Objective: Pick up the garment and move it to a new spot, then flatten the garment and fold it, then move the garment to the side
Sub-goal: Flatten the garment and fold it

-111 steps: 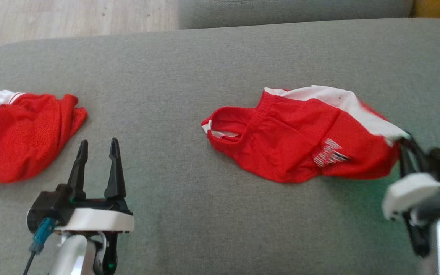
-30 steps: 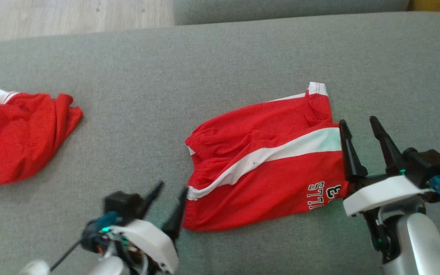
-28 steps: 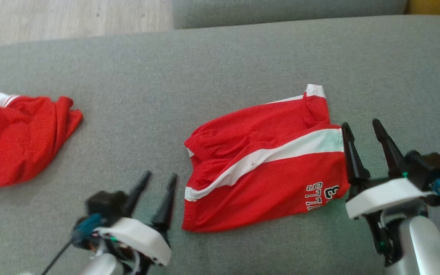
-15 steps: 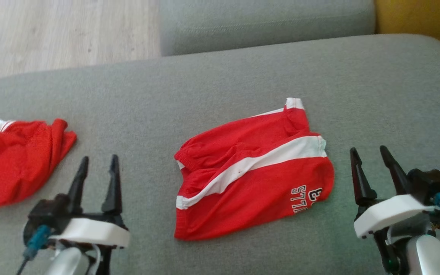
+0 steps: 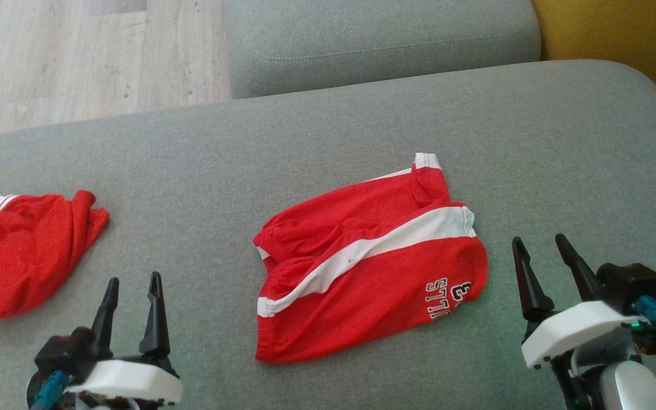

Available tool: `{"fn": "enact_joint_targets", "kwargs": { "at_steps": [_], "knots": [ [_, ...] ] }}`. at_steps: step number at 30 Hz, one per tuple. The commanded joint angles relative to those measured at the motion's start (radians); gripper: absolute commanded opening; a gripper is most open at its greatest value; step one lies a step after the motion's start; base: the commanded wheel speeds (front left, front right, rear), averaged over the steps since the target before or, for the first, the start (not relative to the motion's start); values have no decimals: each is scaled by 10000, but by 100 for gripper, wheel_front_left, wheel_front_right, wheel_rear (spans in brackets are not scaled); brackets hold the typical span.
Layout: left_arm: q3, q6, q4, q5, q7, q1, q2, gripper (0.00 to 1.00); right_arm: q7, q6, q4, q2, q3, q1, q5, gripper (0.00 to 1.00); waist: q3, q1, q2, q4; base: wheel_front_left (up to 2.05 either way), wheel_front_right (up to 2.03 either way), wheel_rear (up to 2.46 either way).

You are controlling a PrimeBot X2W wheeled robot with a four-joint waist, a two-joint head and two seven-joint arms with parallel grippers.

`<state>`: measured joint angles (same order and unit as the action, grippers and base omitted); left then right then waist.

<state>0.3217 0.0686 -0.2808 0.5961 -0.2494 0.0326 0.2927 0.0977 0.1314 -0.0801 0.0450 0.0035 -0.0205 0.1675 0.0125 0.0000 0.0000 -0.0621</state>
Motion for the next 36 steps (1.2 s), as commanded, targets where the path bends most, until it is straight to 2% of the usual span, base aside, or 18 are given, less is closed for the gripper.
{"fn": "enact_joint_targets", "kwargs": {
  "at_steps": [1,5,10,15,19,31,32,33,36],
  "knots": [
    [-475,-75,223,-130,-123,478,77,100,-1,-7,287,70,253,301,36,100,29,0,0,26,0,0,0],
    [-378,-159,246,-284,-123,581,24,100,-8,-7,280,64,232,342,44,100,79,0,0,60,0,0,0],
    [239,-537,519,-480,205,712,-58,100,-4,-7,354,60,271,410,39,100,225,0,0,93,0,0,0],
    [1396,-1134,962,-373,1749,726,-281,100,12,-7,464,57,383,530,58,100,502,0,0,179,0,0,0],
    [1955,-1439,1088,-127,2600,892,-452,100,-28,-7,434,55,460,623,120,100,700,0,0,234,0,0,0],
    [2170,-1448,399,448,3636,1498,-766,100,-137,-7,197,54,770,1080,225,100,1072,0,0,127,0,0,0],
    [2183,-1448,351,436,3647,1550,-768,42,-129,-7,159,54,788,1150,216,100,1096,0,0,122,0,0,0],
    [2182,-1439,311,414,3617,1597,-771,0,-103,-7,105,54,803,1231,200,100,1116,0,0,118,0,0,0],
    [2168,-1424,225,398,3543,1666,-766,0,201,-7,-208,53,776,1543,390,100,1174,0,0,98,0,0,0]
  ]
}}
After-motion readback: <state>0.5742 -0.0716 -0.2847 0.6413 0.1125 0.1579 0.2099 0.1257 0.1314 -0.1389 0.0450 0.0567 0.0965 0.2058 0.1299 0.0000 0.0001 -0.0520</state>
